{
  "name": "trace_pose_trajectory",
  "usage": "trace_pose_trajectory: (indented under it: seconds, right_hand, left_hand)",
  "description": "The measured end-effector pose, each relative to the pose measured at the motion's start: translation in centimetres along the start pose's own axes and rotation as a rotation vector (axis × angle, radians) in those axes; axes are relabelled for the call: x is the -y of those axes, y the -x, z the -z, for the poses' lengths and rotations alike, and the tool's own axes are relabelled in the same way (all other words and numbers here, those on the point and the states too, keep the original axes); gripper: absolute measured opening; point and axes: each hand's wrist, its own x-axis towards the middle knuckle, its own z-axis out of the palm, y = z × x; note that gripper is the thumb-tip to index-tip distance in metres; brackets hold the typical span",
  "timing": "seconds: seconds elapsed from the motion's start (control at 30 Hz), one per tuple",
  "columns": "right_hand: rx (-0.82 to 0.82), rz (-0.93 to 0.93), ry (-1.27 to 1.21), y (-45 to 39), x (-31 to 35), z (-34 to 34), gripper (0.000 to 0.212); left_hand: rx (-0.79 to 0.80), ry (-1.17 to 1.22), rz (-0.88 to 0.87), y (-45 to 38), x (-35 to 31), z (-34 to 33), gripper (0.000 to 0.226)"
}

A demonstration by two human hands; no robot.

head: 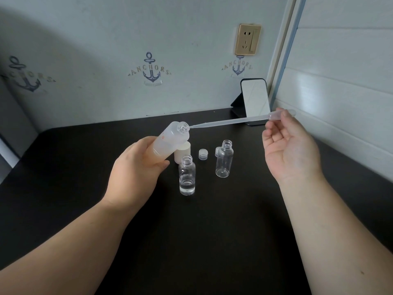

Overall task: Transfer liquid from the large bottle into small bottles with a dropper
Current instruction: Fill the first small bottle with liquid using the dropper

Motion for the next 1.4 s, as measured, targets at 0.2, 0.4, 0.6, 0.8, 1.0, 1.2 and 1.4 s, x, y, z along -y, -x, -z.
trace_pose_trajectory:
  seconds: [0.2,0.4,0.6,0.8,1.0,1.2,1.4]
  right_hand:
    - [-0.001,0.003,0.006,0.1,0.0,-0.1,0.008]
    - [0.059,0.021,0.067,0.3,0.0,-0.2,0.017]
    - [0.226,0.036,0.165,0.8,-0.5,-0.7,0.021]
    - [0.342,0.04,0.267,1.7,-1.4,-1.2,0.013]
    - [0.4,0.061,0.367,2.3,-1.9,-1.7,0.019]
    - [0.393,0.053,0.345,2.2,-1.9,-1.6,0.019]
    - [0.274,0.009,0.245,1.5,-1.4,-1.3,0.016]
  left_hand:
    - [0.002,-0.033,-0.017,0.0,0.0,0.0,0.043]
    - [0.0,-0.08,-0.055,0.0,0.1,0.1,0.046]
    - [0.006,-0.119,-0.091,-0.1,0.0,-0.1,0.05]
    - [-0.001,-0.156,-0.129,-0.1,0.0,-0.2,0.052]
    - [-0.03,-0.152,-0.156,0.0,-0.1,-0.3,0.053]
    - [-0.021,-0.151,-0.137,-0.2,0.0,-0.4,0.052]
    - [-0.015,-0.156,-0.098,-0.3,0.2,-0.4,0.052]
